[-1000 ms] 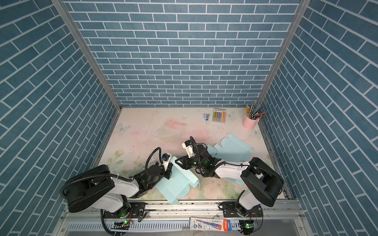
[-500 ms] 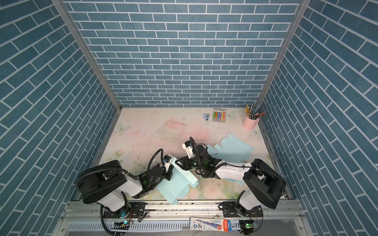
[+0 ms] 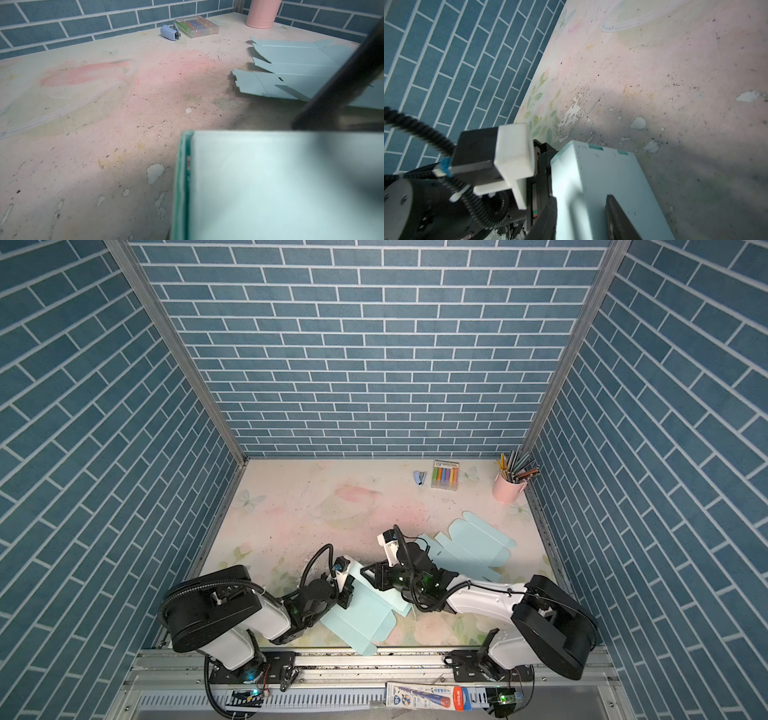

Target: Fold the paper box

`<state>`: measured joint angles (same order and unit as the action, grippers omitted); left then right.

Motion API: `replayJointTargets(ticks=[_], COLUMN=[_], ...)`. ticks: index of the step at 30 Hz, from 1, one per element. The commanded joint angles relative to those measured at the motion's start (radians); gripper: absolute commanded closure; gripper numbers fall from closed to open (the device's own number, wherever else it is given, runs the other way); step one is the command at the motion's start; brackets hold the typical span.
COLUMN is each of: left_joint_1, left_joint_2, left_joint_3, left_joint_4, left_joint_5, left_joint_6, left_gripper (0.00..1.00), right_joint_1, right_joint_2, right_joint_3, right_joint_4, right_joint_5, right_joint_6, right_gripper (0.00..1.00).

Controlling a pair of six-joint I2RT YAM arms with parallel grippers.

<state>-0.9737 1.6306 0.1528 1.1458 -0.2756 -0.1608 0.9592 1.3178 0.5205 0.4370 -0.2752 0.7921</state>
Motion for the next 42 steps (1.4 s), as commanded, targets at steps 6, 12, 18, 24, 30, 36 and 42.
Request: replayJointTargets(ticks=[6,12,18,24,30,36,42], left_joint_1=[-0.017,-0.032,-0.032,-0.032,-0.031,-0.031,-0.032], left_joint_2=[0.008,0.016,0.03,0.052,0.058,0.067,0.062], left_joint_3=[-0.009,-0.003,-0.002,0.0,0.008,0.013,0.016], left_joint_4=[0.012,0.017,0.031,0.067,0.068,0.079,0.065], left_joint_5=[-0.02,-0.03,-0.035,-0.04,-0.053,-0.047,-0.035], left_joint_6=[0.004,0.003,0.001,-0.012,0.001,-0.005,-0.003], left_gripper=[0.97,0.96,0.96,0.96,0.95,0.91,0.87], right_joint_1=[-0.12,-0.281,-0.27,-0.183,-0.114,-0.07,-0.09], right_joint_2=[-0.171,0.011,0.253,0.334,0.325,0.297,0.294], right_joint_3=[0.033,0.084,0.201,0.205,0.134,0.066,0.043], right_joint_4=[-0.184,-0.188,-0.199,-0.208,-0.114,-0.069,-0.023], right_joint_5=[0.121,0.013,-0.188,-0.246,-0.318,-0.333,-0.325], right_joint_6=[-0.057,-0.185,-0.272,-0.292,-0.213,-0.154,-0.117], right_gripper=[0.5,0.6,0.7,0.72,0.73,0.74,0.74])
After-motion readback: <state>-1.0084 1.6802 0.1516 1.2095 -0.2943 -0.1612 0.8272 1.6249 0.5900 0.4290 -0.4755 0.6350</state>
